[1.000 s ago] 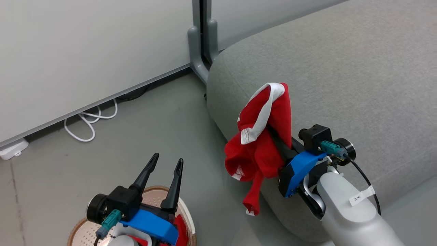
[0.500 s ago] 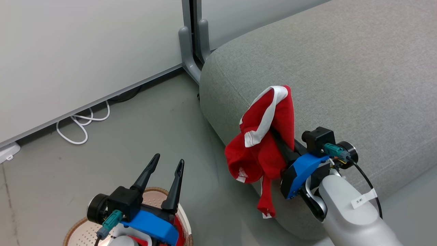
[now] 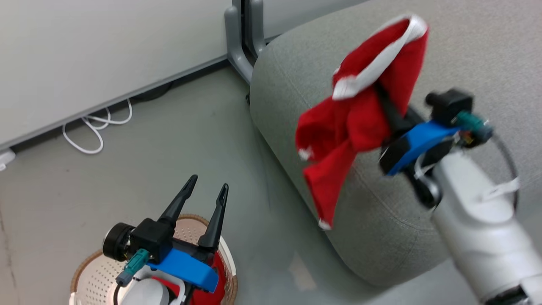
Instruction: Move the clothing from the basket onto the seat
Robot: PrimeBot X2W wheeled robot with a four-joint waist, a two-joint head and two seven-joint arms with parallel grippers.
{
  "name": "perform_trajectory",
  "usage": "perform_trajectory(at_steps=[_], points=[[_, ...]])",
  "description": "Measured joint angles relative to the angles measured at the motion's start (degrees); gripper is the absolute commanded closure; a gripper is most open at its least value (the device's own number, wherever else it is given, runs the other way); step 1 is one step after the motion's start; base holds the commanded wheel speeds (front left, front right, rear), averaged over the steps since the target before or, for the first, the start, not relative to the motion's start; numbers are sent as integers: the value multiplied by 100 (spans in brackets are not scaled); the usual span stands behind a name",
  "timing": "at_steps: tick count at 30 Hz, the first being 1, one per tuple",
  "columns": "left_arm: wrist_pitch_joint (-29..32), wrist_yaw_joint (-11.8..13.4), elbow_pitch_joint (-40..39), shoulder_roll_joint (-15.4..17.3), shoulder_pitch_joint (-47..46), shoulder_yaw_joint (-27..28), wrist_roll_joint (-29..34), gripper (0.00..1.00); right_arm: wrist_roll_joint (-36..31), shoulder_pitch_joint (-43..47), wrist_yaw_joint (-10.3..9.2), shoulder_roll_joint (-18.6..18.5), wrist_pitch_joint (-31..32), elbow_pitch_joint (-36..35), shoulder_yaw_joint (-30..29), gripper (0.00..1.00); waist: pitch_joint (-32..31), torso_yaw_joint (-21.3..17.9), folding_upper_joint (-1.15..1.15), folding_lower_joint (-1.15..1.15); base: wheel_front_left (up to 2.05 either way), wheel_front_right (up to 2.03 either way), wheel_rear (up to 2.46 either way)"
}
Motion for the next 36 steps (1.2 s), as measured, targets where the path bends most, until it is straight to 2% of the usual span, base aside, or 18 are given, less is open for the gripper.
perform_trajectory(at_steps=[3,8,9,10,11,12,15,24,27,32,36], points=[[0,0,-43,82,-96,-87,29,0,69,-314,0,-203,27,-47,-191,100,146,31,0,0,0,0,0],[0,0,-196,324,-443,-323,71,0,115,-1035,0,-795,103,-143,-778,100,604,144,0,1,0,0,0],[1,0,-283,438,-579,-381,80,0,172,-1251,0,-980,101,-178,-1138,100,817,195,0,1,0,0,0],[1,0,-283,438,-579,-381,80,0,172,-1251,0,-980,101,-178,-1138,100,817,195,0,1,0,0,0],[0,0,-383,560,-703,-407,90,0,141,-1441,0,-1181,93,-172,-1499,100,1037,244,0,1,0,0,0],[0,0,-383,560,-703,-407,90,0,141,-1441,0,-1181,93,-172,-1499,100,1037,244,0,1,0,0,0],[1,0,-523,757,-911,-449,131,0,52,-1573,0,-1368,77,8,-2131,100,1480,340,0,1,0,0,0],[0,0,-713,1061,-1321,-669,215,0,-151,-1553,0,-1306,14,624,-2951,100,2305,526,0,1,0,0,0],[1,0,-784,1200,-1441,-708,232,0,-181,-1538,0,-1118,-16,991,-3334,100,2634,602,0,1,0,0,0],[41,0,-808,1352,-1494,-734,232,0,-40,-1471,0,-789,-32,1325,-3554,100,2887,621,0,2,0,0,0],[60,0,-839,1408,-1580,-777,227,0,-14,-1347,0,-705,-34,1435,-3802,100,2999,641,0,1,0,0,0]])
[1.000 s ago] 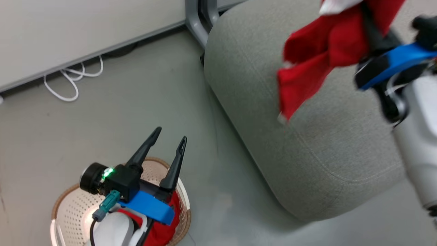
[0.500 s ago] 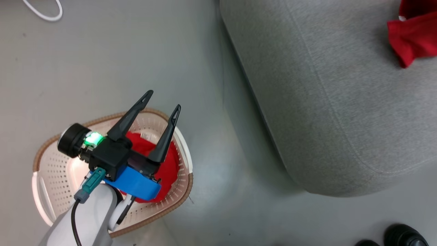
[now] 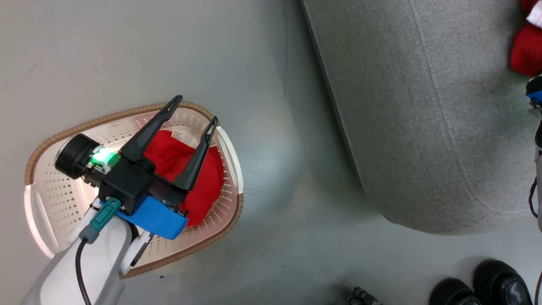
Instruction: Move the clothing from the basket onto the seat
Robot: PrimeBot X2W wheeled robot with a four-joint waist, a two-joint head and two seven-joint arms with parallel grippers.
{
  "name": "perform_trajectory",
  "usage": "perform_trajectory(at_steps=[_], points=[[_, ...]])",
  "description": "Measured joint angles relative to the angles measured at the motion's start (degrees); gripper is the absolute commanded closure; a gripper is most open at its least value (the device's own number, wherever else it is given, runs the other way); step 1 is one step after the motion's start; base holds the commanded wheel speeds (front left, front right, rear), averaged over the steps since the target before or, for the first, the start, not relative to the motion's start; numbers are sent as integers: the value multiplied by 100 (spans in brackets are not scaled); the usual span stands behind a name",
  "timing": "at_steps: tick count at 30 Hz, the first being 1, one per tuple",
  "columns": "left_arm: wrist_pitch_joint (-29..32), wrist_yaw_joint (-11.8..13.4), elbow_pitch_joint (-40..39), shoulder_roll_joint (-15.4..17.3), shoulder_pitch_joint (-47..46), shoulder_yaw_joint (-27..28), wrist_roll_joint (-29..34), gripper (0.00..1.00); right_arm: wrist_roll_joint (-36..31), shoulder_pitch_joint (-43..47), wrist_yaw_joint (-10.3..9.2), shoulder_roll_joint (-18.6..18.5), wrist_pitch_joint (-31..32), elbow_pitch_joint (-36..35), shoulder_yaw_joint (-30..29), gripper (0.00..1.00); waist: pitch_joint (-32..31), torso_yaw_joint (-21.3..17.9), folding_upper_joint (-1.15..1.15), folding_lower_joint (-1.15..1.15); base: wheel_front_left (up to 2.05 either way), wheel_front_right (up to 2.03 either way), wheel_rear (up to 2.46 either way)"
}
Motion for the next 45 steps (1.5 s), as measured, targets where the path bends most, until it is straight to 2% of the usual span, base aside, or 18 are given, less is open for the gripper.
perform_trajectory(at_steps=[6,7,8,9,20,27,34,40,45], points=[[0,0,8,15,-35,-18,-15,0,-89,71,0,40,-2,-62,-144,100,-34,1,0,0,0,0,0],[0,1,16,12,-35,-25,-19,0,-105,75,0,38,-3,-88,-171,91,-50,-2,0,0,0,0,0],[0,1,25,7,-36,-33,-26,0,-142,80,0,36,-4,-112,-179,91,-68,-4,0,0,0,0,0],[-1,1,36,-1,-37,-40,-41,0,-194,90,0,34,-4,-154,-175,2,-87,-5,0,0,0,0,0],[-35,31,359,-286,37,-40,-220,0,-573,534,0,42,-5,-381,-19,0,-588,27,0,-1,0,0,0],[-53,31,491,-660,242,74,-310,0,-719,1040,0,23,-5,-658,134,0,-1152,122,0,-1,0,0,0],[-53,27,558,-1003,663,378,-318,0,-749,1616,0,36,-7,-978,361,0,-1786,248,0,-2,0,0,0],[-55,19,617,-1270,1074,730,-314,0,-879,2193,0,91,-7,-1528,528,0,-2317,388,0,-2,0,0,0],[-59,16,699,-1470,1443,1016,-297,0,-1104,2760,0,252,-7,-1948,783,0,-2719,533,0,-2,0,0,0]])
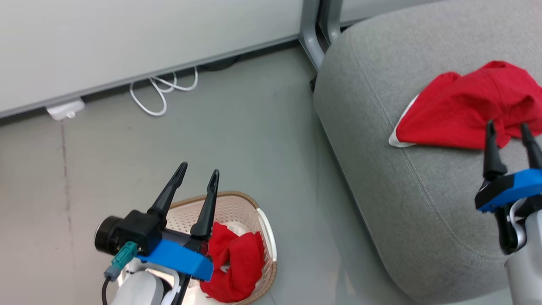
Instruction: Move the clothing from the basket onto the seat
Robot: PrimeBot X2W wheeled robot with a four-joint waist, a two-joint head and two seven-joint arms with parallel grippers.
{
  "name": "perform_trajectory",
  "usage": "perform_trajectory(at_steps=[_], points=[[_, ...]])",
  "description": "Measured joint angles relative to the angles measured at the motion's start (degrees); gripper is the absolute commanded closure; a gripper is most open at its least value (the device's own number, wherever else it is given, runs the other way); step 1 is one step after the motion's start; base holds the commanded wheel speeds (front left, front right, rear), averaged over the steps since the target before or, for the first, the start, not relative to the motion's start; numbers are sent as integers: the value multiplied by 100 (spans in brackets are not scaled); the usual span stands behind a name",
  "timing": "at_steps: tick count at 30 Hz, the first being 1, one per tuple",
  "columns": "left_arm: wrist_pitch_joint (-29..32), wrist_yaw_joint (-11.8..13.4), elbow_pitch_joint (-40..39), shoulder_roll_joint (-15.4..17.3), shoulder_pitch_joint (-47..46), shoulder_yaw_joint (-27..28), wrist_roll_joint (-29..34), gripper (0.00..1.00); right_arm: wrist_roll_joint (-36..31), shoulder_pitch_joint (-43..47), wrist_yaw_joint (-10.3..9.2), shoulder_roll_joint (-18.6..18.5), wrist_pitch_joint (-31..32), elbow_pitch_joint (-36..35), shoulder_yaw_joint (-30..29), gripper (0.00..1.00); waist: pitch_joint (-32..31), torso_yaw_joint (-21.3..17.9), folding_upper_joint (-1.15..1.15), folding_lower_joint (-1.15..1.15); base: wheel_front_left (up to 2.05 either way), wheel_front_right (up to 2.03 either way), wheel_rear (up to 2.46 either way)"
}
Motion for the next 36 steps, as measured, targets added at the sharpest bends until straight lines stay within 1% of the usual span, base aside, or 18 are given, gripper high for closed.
perform_trajectory(at_steps=[7,14,19,24,25,29,36], points=[[-1,-15,98,-165,382,293,40,0,-152,672,0,209,83,-681,319,0,-408,304,0,0,0,0,0],[-1,-15,213,-214,628,563,41,0,-250,1318,0,438,368,-1536,531,0,-704,652,0,0,0,0,0],[-1,-16,324,-252,731,828,69,0,-282,1753,0,601,545,-2022,651,0,-859,919,0,0,0,0,0],[-1,-16,420,-287,796,1101,100,0,-288,2137,0,737,647,-2354,786,0,-1024,1173,0,1,0,0,0],[-1,-16,420,-287,796,1101,100,0,-288,2137,0,737,647,-2354,786,0,-1024,1173,0,1,0,0,0],[0,-16,425,-387,925,1369,221,0,-280,2423,0,848,749,-2621,899,0,-1182,1392,0,1,0,0,0],[0,-16,445,-434,1022,1484,286,0,-264,2586,0,942,842,-2802,1074,0,-1291,1552,0,1,0,0,0]])
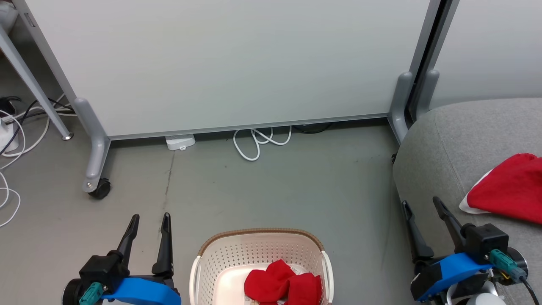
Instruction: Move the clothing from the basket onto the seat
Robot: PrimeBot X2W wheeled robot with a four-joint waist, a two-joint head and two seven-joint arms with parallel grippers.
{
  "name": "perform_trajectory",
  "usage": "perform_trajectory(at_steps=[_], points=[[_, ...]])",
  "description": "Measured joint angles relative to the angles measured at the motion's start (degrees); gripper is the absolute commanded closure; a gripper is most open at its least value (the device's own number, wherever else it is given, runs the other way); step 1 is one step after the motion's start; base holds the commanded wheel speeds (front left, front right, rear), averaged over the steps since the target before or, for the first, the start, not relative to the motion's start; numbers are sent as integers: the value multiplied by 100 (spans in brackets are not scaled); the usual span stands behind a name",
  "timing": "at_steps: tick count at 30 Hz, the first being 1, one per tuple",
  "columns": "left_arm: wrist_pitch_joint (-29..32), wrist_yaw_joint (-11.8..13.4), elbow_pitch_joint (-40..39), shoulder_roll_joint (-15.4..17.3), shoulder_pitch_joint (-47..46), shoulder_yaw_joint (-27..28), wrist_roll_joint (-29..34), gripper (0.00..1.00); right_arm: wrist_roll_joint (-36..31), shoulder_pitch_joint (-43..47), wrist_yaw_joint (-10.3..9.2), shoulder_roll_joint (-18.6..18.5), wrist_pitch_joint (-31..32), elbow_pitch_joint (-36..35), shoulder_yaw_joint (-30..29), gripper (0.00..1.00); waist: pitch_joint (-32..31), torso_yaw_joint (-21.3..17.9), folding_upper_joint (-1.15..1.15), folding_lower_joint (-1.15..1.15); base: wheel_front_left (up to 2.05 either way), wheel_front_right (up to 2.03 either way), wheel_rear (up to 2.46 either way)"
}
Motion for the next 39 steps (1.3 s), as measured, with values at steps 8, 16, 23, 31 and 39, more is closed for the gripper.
perform_trajectory(at_steps=[8,16,23,31,39], points=[[0,0,27,-30,5,34,12,0,38,12,0,48,34,-11,105,0,-20,-34,0,0,0,0,0],[0,0,47,-51,5,11,12,0,-12,-3,0,56,26,11,162,0,-14,-91,0,1,0,0,0],[0,0,76,-45,9,-40,11,0,-16,-15,0,66,-24,13,225,0,109,-180,0,0,0,0,0],[-1,0,400,-21,-271,-467,-142,0,-18,-325,0,80,-54,-159,261,0,597,-372,0,1,0,0,0],[0,0,1114,155,-1260,-1244,-459,0,-67,-766,0,81,-73,-449,203,0,1558,-644,0,2,0,0,0]])
